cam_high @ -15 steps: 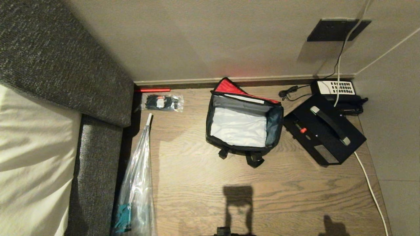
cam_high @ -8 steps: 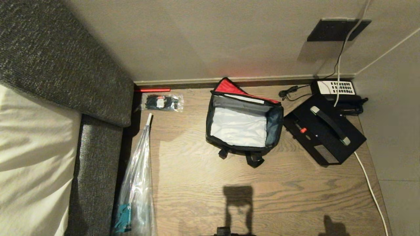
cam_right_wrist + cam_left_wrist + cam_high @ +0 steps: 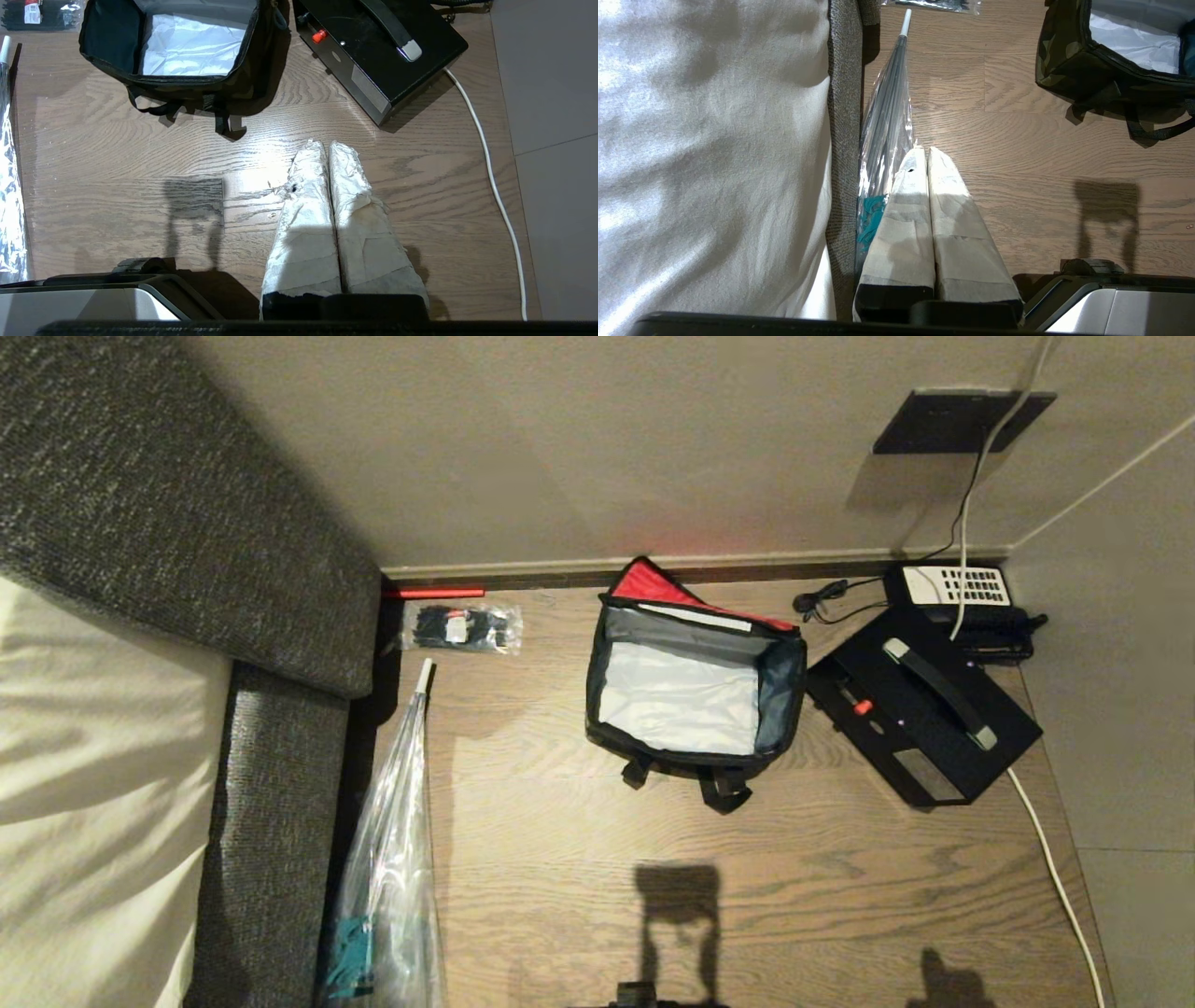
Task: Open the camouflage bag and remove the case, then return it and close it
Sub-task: Grip the handle again
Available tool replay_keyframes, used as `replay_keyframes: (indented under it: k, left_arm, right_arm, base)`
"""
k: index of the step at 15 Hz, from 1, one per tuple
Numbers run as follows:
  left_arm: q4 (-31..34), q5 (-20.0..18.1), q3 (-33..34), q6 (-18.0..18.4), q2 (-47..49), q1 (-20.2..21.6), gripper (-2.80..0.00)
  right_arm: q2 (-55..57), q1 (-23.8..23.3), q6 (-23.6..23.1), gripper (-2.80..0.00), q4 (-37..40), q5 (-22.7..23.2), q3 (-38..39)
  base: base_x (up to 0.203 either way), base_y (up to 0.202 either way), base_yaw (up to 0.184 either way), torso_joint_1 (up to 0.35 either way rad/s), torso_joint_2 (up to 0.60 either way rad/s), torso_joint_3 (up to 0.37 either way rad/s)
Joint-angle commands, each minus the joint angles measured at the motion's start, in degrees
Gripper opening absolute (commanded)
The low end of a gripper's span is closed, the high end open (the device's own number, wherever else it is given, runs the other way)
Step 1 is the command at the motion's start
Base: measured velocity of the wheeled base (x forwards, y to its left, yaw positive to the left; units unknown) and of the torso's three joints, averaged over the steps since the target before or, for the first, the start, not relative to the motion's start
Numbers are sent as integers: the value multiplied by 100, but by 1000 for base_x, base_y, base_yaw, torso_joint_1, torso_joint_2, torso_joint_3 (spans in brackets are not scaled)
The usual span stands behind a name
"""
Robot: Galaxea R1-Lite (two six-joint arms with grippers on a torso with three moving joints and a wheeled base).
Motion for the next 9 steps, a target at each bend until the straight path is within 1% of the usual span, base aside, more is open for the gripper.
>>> replay_keyframes:
  k: [1, 9]
  left_arm:
    - [0, 2, 1, -1, 0, 7, -280]
    - [0, 2, 1, -1, 0, -1, -280]
  right_arm:
    - [-151, 2, 0, -280, -5, -1, 76]
    - [-151, 1, -1, -280, -5, -1, 78]
  base:
    - [0, 0, 0, 0, 0, 0]
    - [0, 0, 0, 0, 0, 0]
